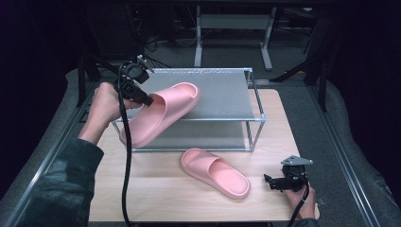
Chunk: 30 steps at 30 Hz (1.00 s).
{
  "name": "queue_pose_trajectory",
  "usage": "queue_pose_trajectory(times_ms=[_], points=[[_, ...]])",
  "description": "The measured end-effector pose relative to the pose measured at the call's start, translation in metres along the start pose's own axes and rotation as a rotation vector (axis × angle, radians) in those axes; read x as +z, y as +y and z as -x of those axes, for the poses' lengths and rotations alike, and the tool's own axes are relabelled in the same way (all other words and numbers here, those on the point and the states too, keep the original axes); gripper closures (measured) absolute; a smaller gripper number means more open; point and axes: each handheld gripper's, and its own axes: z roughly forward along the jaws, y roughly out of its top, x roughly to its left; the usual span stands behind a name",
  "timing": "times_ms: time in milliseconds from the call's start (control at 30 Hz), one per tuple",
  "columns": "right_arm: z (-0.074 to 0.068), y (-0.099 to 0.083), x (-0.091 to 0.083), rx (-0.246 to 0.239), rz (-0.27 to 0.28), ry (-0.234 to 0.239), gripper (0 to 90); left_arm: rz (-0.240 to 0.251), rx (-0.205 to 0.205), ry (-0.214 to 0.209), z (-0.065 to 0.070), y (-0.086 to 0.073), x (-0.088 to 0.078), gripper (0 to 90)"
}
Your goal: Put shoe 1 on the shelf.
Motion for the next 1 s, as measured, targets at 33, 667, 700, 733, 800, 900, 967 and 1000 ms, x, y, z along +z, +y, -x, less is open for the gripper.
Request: queue_pose_trajectory(times_ms=[33, 667, 700, 733, 800, 900, 967, 1000], points=[[0.000, 0.000, 0.000, 0.000, 0.000, 0.000, 0.3, -0.006, -0.008, 0.007, 0.000, 0.003, 0.001, 84.0], [0.000, 0.000, 0.001, 0.002, 0.014, -0.005, 0.3, -0.029, -0.189, 0.085, -0.011, 0.039, 0.016, 84.2], [0.000, 0.000, 0.000, -0.001, 0.000, 0.000, 0.3, -0.029, -0.200, 0.087, -0.012, 0.040, 0.017, 84.2], [0.000, 0.000, 0.000, -0.001, 0.000, 0.001, 0.3, -0.028, -0.210, 0.088, -0.013, 0.041, 0.018, 84.2], [0.000, 0.000, 0.000, -0.001, 0.000, 0.000, 0.3, -0.029, -0.227, 0.090, -0.015, 0.044, 0.020, 84.2], [0.000, 0.000, 0.000, -0.001, 0.000, 0.000, 0.4, -0.037, -0.256, 0.102, -0.018, 0.047, 0.023, 84.2], [0.000, 0.000, 0.000, -0.001, 0.000, -0.001, 0.3, -0.039, -0.276, 0.105, -0.021, 0.048, 0.026, 84.2], [0.000, 0.000, 0.000, -0.001, 0.000, -0.001, 0.3, -0.042, -0.289, 0.110, -0.022, 0.049, 0.028, 84.2]])
